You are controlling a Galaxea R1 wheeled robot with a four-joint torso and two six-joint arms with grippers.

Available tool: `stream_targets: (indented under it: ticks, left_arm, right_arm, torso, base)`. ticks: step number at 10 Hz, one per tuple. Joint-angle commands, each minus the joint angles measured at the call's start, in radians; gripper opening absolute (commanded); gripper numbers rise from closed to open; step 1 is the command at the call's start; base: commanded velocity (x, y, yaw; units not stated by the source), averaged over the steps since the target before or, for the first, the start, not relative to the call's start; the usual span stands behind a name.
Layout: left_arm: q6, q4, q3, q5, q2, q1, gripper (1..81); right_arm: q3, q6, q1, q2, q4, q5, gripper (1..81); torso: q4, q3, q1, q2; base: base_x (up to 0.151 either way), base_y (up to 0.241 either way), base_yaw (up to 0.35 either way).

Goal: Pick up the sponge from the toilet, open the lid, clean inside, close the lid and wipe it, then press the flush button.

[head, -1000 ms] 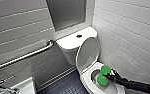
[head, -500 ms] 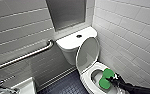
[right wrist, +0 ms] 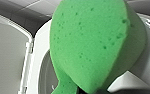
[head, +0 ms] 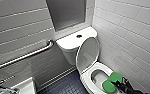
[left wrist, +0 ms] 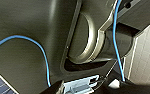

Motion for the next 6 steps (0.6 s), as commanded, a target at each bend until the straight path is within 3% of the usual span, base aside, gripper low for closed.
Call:
stream_targets:
  ticks: [1,6]
  left_arm:
    - [0.006,0.017,0.015,0.024,-0.012,0.041,81.1]
    - [0.007,0.024,0.015,0.024,0.0,0.042,81.1]
  right_arm:
    - [0.096,0.002,0.01,-0.09,-0.003,0.062,1.0]
    - [0.193,0.002,-0.124,-0.137,-0.013,0.172,1.0]
  torso:
    - [0.0,0.0,0.0,0.0]
    - [0.0,0.0,0.0,0.0]
  base:
    - [0.0,0.0,0.0]
    - [0.0,0.0,0.0]
